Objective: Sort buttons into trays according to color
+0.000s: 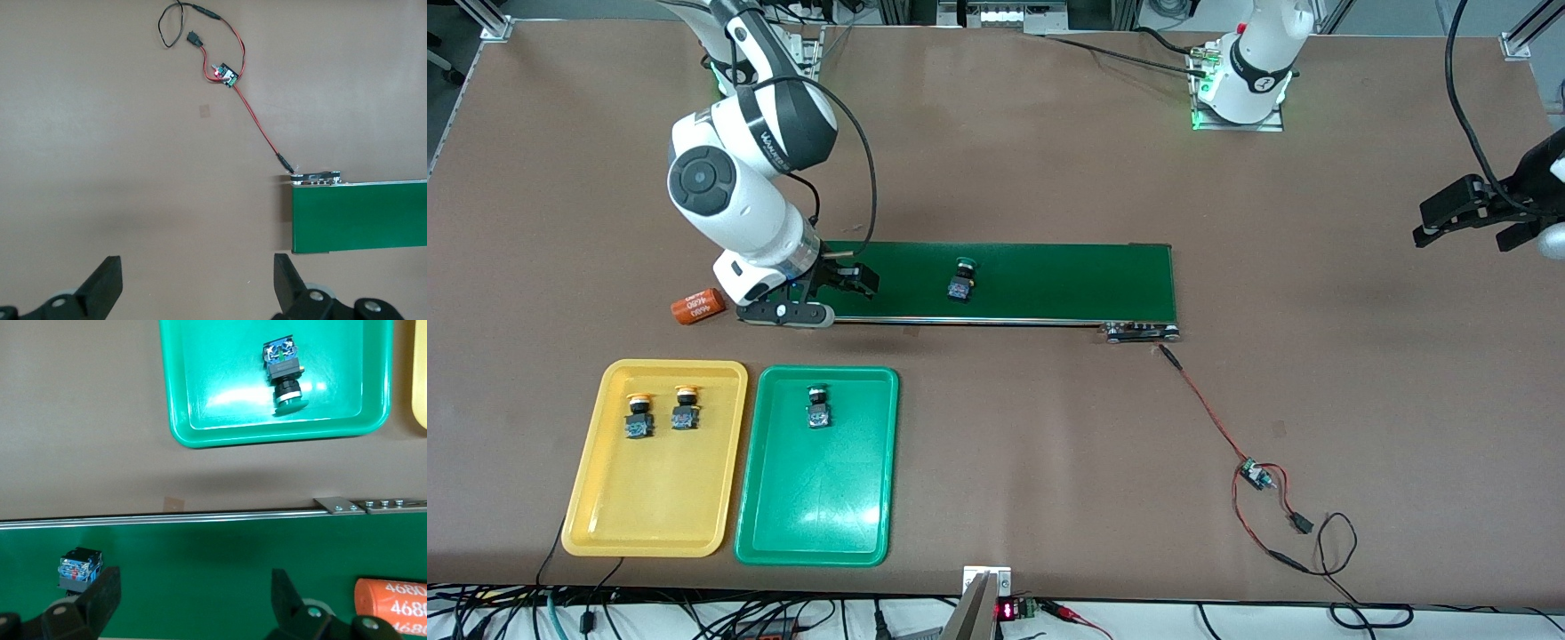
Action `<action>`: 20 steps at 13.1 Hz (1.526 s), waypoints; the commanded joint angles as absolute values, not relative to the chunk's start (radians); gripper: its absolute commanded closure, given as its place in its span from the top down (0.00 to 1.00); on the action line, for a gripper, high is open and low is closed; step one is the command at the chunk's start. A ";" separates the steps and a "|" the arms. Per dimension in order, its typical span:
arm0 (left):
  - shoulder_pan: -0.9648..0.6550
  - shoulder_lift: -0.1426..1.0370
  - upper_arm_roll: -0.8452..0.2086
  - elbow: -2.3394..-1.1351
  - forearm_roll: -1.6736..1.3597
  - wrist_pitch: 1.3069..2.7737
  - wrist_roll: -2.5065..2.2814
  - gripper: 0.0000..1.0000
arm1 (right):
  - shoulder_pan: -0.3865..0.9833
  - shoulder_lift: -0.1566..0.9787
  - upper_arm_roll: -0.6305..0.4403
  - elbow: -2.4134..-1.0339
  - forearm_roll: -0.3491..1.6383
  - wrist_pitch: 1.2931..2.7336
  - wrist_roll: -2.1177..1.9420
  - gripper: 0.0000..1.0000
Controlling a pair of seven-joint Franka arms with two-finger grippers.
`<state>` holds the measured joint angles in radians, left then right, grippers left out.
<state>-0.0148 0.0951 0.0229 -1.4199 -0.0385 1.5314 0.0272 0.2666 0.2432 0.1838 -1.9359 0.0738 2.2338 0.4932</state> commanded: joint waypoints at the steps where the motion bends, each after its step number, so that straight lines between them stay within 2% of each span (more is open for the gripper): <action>1: -0.017 0.060 0.020 -1.470 -0.025 1.555 0.020 1.00 | 0.270 0.120 0.175 -2.092 0.077 2.302 0.489 1.00; 4: -0.017 0.045 0.018 -1.514 -0.025 1.606 0.020 1.00 | 0.276 0.075 0.175 -2.140 0.081 2.304 0.509 1.00; 7: -0.015 -0.020 0.018 -1.620 -0.025 1.672 0.020 1.00 | 0.313 0.084 0.176 -2.154 0.078 2.304 0.583 1.00; 9: -0.015 -0.037 0.018 -1.649 -0.025 1.692 0.020 1.00 | 0.339 0.104 0.176 -2.154 0.075 2.304 0.584 1.00; 12: -0.015 -0.043 0.018 -1.657 -0.023 1.681 0.017 1.00 | 0.350 0.136 0.176 -2.149 0.071 2.318 0.586 1.00; 16: -0.017 -0.093 0.017 -1.752 -0.018 1.663 -0.028 1.00 | 0.396 0.198 0.176 -2.137 0.022 2.359 0.589 1.00; 20: -0.017 -0.087 0.017 -1.752 -0.017 1.616 -0.028 1.00 | 0.408 0.209 0.176 -2.135 0.012 2.349 0.624 1.00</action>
